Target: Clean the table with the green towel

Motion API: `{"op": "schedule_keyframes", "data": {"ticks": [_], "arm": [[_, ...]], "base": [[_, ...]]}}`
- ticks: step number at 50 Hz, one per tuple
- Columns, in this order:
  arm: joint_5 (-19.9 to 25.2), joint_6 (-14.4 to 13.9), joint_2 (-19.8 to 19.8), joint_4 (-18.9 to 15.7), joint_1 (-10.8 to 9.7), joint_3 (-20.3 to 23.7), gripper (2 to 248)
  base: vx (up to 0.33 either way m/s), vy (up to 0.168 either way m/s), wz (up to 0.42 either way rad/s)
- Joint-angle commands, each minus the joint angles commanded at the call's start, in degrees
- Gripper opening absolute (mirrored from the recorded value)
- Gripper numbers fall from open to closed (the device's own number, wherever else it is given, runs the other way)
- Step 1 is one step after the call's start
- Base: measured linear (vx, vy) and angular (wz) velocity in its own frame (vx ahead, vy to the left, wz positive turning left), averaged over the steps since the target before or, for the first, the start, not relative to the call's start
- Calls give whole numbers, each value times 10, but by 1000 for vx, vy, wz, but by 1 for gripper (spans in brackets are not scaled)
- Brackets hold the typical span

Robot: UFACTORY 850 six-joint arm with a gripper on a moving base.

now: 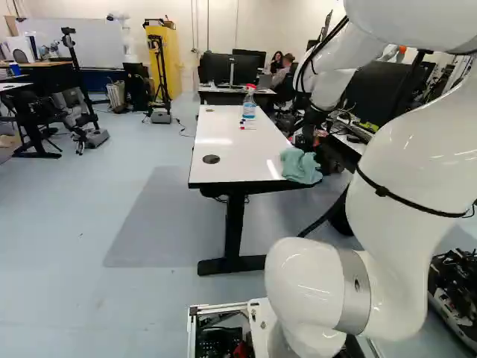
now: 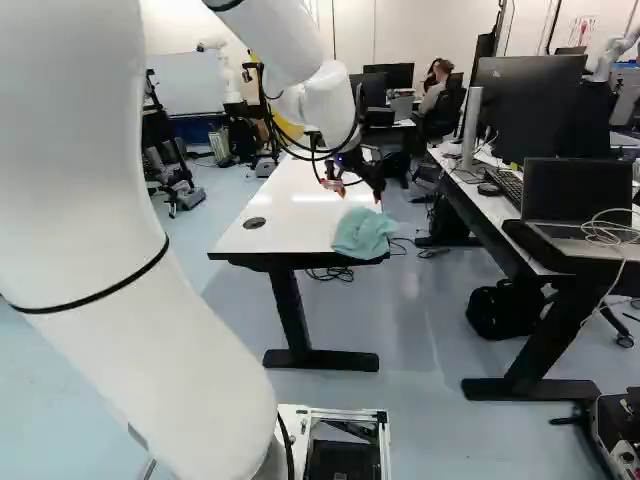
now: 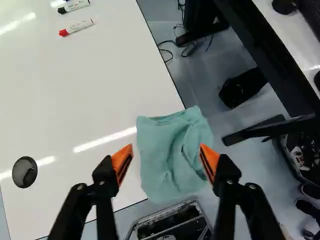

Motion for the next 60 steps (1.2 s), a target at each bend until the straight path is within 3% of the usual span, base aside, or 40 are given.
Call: {"op": "schedule_keyframes", "data": {"ticks": [1, 5, 6, 11, 38, 60], "arm": [[0, 0, 0, 0, 0, 0, 202], [0, 0, 0, 0, 0, 0, 202], [0, 0, 0, 0, 0, 0, 239], [0, 0, 0, 0, 0, 0, 247], [5, 0, 1, 0, 1, 4, 247], [39, 0, 10, -1, 11, 27, 247]], "base": [[0, 0, 0], [0, 0, 0], [0, 0, 0], [0, 0, 0], [0, 0, 0], [0, 0, 0]]}}
